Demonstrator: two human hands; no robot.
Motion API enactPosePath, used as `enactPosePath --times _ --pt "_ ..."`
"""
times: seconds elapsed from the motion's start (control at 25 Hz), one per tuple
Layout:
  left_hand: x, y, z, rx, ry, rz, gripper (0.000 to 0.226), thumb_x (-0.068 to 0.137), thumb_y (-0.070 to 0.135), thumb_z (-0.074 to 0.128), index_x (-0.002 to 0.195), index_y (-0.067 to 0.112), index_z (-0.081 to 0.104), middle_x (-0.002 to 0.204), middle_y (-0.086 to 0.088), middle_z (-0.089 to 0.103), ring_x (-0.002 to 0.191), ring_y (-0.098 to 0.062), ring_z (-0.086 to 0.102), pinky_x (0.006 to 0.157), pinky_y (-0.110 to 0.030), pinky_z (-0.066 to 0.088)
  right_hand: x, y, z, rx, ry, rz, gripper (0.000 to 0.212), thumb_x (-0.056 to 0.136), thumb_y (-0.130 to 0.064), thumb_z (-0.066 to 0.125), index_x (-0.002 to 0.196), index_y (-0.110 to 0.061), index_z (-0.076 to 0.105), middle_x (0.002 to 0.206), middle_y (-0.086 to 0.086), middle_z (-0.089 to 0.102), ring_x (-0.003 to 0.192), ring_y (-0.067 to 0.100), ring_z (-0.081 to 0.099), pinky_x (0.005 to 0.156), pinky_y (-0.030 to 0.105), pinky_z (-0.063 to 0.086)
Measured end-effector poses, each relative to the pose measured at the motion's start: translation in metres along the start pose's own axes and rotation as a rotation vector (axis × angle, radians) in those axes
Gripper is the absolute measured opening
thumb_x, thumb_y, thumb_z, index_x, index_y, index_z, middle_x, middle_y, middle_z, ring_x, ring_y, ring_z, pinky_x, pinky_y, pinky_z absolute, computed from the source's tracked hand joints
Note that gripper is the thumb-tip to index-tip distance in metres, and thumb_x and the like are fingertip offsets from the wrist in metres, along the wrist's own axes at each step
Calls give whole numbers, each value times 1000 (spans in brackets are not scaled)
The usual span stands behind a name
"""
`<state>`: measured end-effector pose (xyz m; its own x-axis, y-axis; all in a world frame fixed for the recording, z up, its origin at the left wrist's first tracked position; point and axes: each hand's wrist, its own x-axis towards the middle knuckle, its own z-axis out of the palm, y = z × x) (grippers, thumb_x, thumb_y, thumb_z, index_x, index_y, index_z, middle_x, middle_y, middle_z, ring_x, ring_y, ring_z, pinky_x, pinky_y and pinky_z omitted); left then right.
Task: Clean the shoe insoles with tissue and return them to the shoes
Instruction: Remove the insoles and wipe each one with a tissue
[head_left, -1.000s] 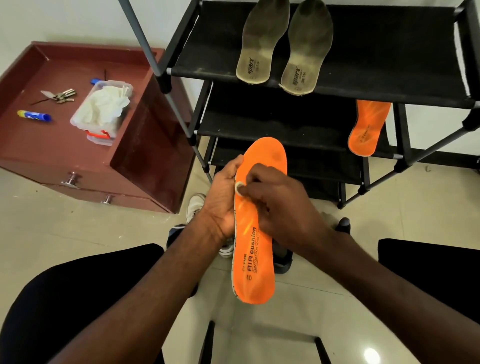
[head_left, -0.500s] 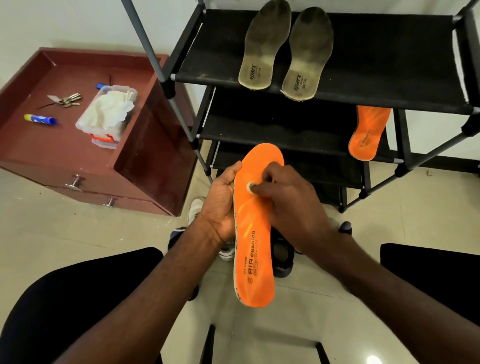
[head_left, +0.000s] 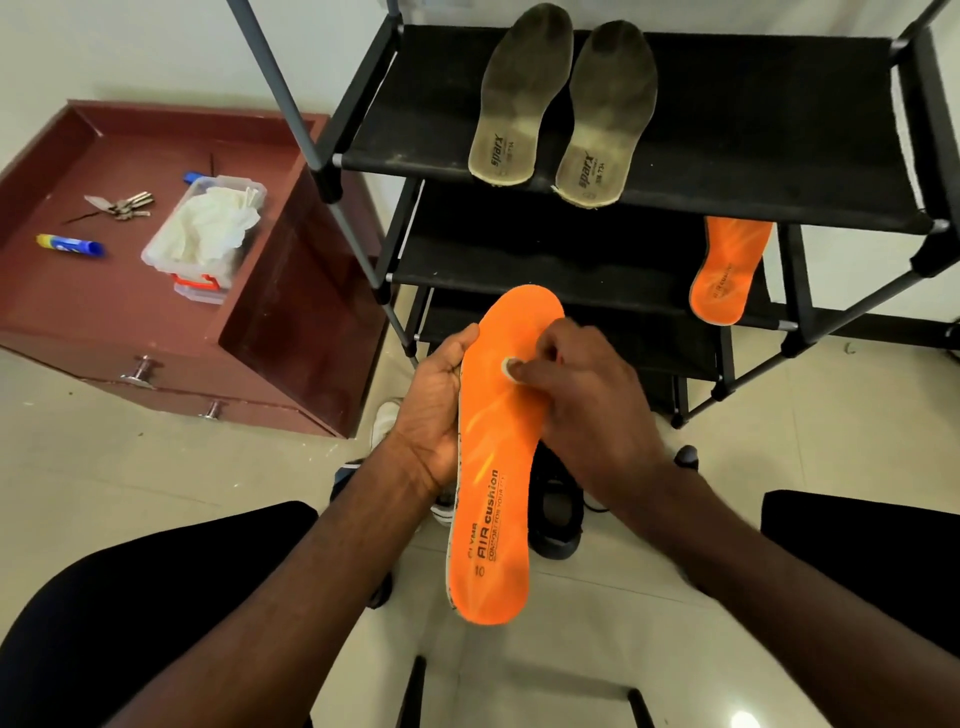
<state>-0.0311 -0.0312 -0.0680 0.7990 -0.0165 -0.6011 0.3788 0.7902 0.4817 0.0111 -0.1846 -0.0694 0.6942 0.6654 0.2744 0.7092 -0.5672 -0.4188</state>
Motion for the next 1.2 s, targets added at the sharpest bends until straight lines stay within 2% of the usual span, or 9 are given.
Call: enactPosePath --times 0.08,0.24,0.44,0.56,0.68,0.84,1.0,1.12,1.2 --pt "-1 -2 5 34 7 6 44 108 42 44 118 8 70 87 -11 76 77 -25 75 84 -45 62 15 22 -6 -62 63 117 42 83 2 78 123 -7 73 105 10 57 96 28 55 75 42 54" --pt "-2 -2 7 46 -6 8 46 107 43 45 124 8 69 97 -13 75 87 -28 74 89 -47 60 17 22 -7 50 50 175 33 89 -1 74 121 -9 75 101 3 55 95 21 53 76 39 53" --pt "6 -1 -3 -4 -94 -58 69 105 53 45 152 3 49 153 -20 52 143 -35 49 123 -50 34 -7 -19 0 101 -104 -52 43 74 -6 89 115 -11 78 103 8 63 92 28 60 70 40 55" --pt "11 2 -11 14 -19 -22 63 104 52 45 140 3 61 130 -20 69 116 -33 68 105 -45 52 -4 -11 0 111 -77 -64 37 85 -12 82 121 -14 76 109 6 64 97 26 59 74 41 56" --pt "13 2 -10 8 -52 -32 68 103 54 48 147 2 55 149 -23 55 135 -35 56 120 -50 39 -7 -11 3 121 -62 -61 39 82 -9 83 119 -13 76 108 5 65 94 25 62 75 40 57" --pt "11 -5 -2 54 -45 -9 60 104 53 49 135 6 68 132 -22 67 116 -38 64 115 -55 41 12 26 -5 41 63 128 34 86 -4 76 120 -11 76 103 4 61 93 23 59 78 42 56" --pt "9 -7 0 97 -47 -17 58 104 54 51 141 10 61 138 -27 63 125 -46 54 120 -66 31 24 45 -10 77 171 250 26 92 -8 72 117 -10 77 93 1 58 77 15 55 67 28 46" --pt "11 -7 -1 94 -26 29 53 104 52 50 131 10 67 127 -22 70 115 -39 66 112 -59 44 15 28 -4 96 125 205 28 93 -6 71 121 -8 75 99 0 60 84 15 57 73 29 51" --pt "12 -3 -4 51 -52 18 62 103 56 50 143 10 60 143 -20 61 133 -37 59 116 -54 43 4 9 2 131 62 102 29 90 -6 73 118 -8 76 102 3 63 90 20 61 78 36 55"
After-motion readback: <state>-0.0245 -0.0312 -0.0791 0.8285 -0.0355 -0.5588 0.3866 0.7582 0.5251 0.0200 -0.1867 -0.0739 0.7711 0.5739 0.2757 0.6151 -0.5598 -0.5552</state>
